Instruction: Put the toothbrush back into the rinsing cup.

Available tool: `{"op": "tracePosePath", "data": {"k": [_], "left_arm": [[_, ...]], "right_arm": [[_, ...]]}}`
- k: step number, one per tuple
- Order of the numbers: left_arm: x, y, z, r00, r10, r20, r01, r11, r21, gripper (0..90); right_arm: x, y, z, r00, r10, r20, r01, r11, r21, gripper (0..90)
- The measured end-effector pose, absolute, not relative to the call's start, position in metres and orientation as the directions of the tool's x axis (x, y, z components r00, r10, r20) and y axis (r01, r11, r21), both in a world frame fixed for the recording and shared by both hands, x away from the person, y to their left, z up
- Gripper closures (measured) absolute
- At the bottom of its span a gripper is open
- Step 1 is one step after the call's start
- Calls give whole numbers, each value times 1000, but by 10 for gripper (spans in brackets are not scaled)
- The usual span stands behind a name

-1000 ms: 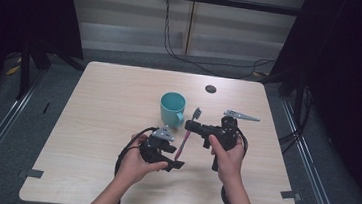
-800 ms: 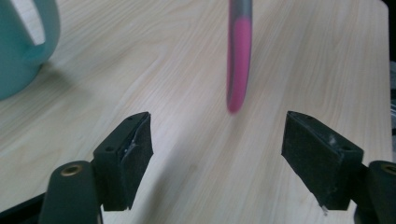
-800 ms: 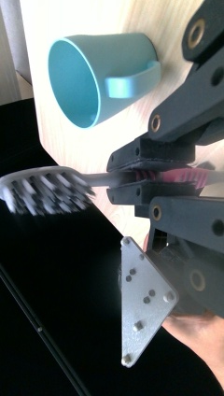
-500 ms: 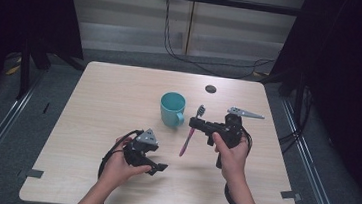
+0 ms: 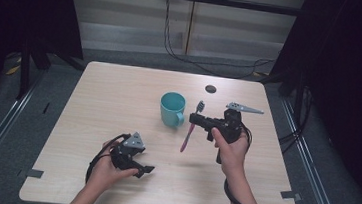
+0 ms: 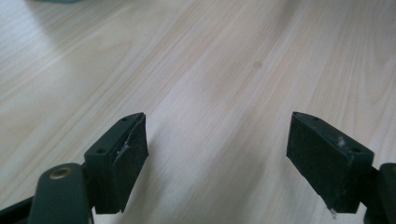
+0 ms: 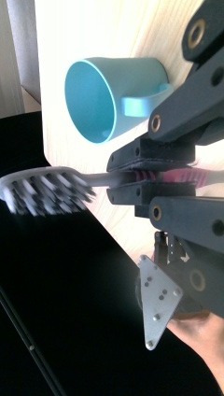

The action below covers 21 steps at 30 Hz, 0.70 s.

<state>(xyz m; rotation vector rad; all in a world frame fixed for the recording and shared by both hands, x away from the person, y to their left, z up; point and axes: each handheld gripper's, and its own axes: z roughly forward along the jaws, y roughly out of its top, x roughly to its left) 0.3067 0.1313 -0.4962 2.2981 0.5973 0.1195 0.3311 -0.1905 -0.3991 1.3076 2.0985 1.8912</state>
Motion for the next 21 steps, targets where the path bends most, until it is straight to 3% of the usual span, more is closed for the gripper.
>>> {"op": "tracePosePath", "data": {"k": [21], "left_arm": [[301, 153, -509, 893, 448, -38, 333, -603, 725, 156]], "right_arm": [[348, -184, -378, -656, 615, 437, 515, -58, 855, 836]]}}
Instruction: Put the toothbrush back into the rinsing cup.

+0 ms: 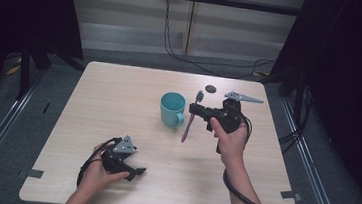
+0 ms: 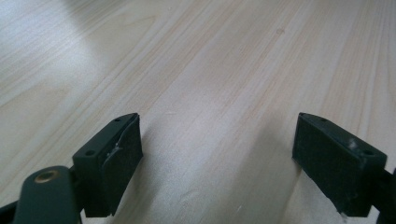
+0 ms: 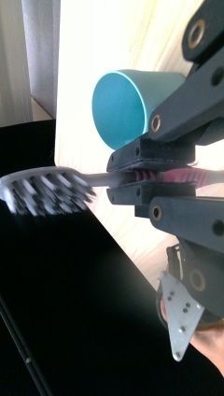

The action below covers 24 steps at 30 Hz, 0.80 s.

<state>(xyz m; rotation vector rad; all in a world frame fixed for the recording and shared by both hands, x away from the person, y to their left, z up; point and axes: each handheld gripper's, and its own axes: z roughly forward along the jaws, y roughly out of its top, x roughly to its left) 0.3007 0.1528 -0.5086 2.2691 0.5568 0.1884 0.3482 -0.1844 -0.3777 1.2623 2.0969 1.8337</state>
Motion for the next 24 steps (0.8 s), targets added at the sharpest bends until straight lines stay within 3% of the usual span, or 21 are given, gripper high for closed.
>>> {"op": "tracePosePath", "data": {"k": [24], "left_arm": [[300, 153, -510, 895, 445, -31, 322, -598, 734, 145]], "right_arm": [[365, -184, -353, -656, 640, 401, 474, -63, 878, 836]]}}
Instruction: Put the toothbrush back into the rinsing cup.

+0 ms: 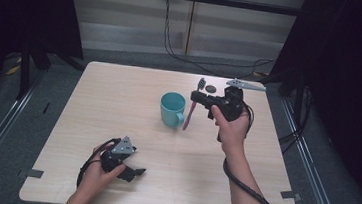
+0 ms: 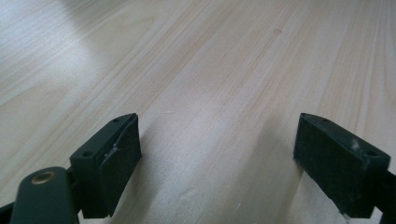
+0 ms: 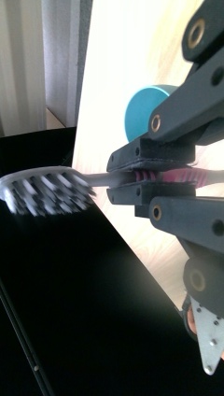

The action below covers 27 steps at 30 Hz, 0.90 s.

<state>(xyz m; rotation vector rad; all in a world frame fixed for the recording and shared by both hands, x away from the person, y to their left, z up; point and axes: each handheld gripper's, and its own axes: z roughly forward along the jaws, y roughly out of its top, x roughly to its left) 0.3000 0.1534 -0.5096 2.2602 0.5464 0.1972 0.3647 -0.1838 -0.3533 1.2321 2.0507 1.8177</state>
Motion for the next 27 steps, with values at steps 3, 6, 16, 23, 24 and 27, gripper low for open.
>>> {"op": "tracePosePath", "data": {"k": [3, 6, 16, 23, 24, 27], "left_arm": [[300, 153, -510, 895, 444, -31, 322, -599, 734, 145], [300, 153, -510, 895, 444, -31, 323, -598, 734, 145], [300, 153, -510, 895, 446, -32, 324, -598, 733, 144], [300, 153, -509, 895, 445, -31, 324, -601, 731, 144], [300, 153, -509, 895, 445, -31, 324, -601, 731, 144], [300, 153, -509, 895, 445, -31, 324, -601, 731, 144]], "right_arm": [[368, -183, -348, -661, 641, 389, 463, -60, 884, 836], [370, -182, -343, -662, 643, 386, 458, -61, 887, 836], [378, -180, -332, -662, 654, 366, 441, -55, 896, 836], [383, -177, -325, -655, 669, 353, 430, -54, 901, 836], [384, -176, -325, -655, 669, 350, 425, -57, 903, 836], [387, -174, -324, -654, 673, 346, 422, -55, 905, 836]]}}
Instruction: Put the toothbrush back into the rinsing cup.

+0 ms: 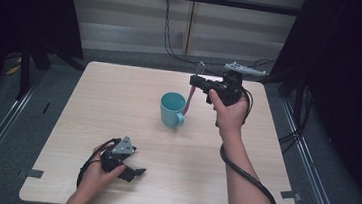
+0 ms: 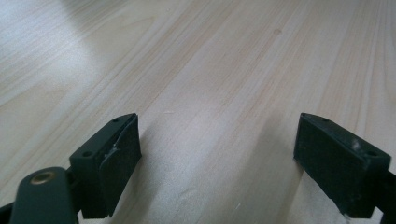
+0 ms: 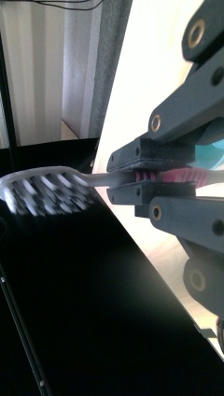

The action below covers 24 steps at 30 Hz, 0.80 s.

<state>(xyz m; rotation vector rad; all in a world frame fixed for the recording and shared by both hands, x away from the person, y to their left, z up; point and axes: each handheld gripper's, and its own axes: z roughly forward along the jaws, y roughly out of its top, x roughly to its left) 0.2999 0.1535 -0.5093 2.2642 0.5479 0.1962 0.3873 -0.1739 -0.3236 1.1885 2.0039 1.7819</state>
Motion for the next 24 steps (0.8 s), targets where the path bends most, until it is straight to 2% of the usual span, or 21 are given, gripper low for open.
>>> {"op": "tracePosePath", "data": {"k": [24], "left_arm": [[300, 154, -509, 897, 441, -34, 324, -604, 728, 143]], "right_arm": [[414, -154, -320, -646, 697, 313, 402, -38, 915, 836]]}}
